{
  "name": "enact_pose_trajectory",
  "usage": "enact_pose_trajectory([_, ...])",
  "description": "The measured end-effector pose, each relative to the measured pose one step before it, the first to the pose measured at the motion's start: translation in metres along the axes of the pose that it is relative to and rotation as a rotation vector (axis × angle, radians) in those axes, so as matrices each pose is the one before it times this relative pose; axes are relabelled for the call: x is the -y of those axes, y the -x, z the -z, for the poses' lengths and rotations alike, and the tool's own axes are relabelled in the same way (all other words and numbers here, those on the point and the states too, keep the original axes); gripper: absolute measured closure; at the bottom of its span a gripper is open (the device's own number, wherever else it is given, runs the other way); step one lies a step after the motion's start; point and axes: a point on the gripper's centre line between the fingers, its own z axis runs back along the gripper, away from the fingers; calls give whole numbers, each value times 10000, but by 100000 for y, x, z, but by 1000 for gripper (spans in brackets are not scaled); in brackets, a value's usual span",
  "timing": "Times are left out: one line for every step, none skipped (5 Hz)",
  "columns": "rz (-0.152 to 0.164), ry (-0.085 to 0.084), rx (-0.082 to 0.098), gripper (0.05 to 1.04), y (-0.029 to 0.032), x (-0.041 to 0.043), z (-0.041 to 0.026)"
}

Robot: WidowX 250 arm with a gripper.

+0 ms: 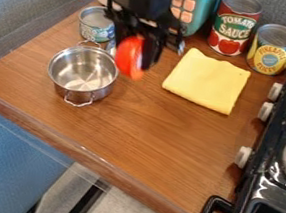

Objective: Put the red tomato below the lower right side of the silver pot

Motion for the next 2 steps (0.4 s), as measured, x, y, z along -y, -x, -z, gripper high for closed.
enact_pose_trajectory([482, -232, -181, 597, 886, 960, 2163])
enact_pose_trajectory([629, 79, -482, 597, 563, 1578, 2732])
